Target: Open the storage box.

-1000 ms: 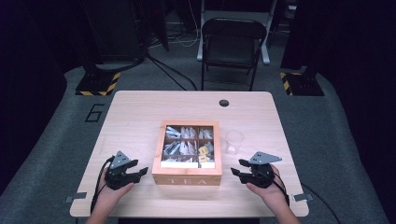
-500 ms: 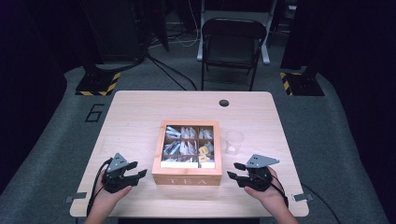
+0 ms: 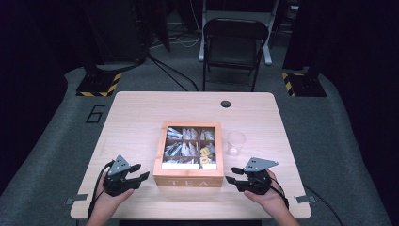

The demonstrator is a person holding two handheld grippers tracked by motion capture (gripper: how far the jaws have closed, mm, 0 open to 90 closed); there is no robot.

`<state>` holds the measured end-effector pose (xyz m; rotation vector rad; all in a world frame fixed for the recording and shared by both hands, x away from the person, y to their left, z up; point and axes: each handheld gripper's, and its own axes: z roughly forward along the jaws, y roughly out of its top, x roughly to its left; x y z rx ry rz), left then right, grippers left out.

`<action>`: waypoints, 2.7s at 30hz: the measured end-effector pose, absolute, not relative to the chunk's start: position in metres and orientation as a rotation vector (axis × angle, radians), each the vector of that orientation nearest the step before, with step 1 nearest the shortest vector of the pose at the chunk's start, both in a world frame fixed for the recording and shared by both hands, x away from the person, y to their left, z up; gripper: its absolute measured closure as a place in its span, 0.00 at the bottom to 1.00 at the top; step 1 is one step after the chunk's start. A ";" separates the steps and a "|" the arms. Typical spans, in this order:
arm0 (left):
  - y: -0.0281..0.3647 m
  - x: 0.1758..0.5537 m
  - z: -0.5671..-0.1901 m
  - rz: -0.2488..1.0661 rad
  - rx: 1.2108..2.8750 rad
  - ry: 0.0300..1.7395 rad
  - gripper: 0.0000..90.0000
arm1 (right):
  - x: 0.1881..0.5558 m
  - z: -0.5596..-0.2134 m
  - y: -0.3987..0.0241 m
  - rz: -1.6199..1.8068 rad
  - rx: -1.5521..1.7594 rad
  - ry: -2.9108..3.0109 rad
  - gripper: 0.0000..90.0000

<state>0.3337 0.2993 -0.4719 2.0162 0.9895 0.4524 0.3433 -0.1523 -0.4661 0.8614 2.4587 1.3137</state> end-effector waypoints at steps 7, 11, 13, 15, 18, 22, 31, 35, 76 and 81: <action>0.299 0.331 -0.469 0.449 2.001 0.973 0.57 | 0.341 -0.472 -0.140 1.287 0.793 2.514 0.62; 0.299 0.330 -0.469 0.449 1.997 0.967 0.57 | 0.341 -0.472 -0.137 1.287 0.787 2.506 0.62; 0.299 0.330 -0.469 0.441 1.995 0.965 0.57 | 0.341 -0.472 -0.137 1.292 0.787 2.502 0.63; 0.297 0.329 -0.469 0.438 1.987 0.966 0.57 | 0.342 -0.473 -0.136 1.298 0.792 2.498 0.64; 0.297 0.329 -0.468 0.427 1.997 0.956 0.57 | 0.343 -0.473 -0.135 1.301 0.798 2.499 0.65; 0.297 0.328 -0.468 0.424 1.994 0.946 0.58 | 0.344 -0.474 -0.134 1.309 0.784 2.493 0.66; 0.294 0.326 -0.466 0.419 2.010 0.912 0.60 | 0.345 -0.473 -0.130 1.305 0.802 2.494 0.67; 0.293 0.324 -0.465 0.415 2.004 0.911 0.60 | 0.346 -0.472 -0.130 1.315 0.810 2.497 0.68; 0.258 0.331 -0.458 0.393 2.025 0.836 0.60 | 0.347 -0.455 -0.135 1.424 0.831 2.438 0.69; 0.258 0.333 -0.455 0.400 2.004 0.860 0.60 | 0.347 -0.453 -0.135 1.442 0.854 2.426 0.70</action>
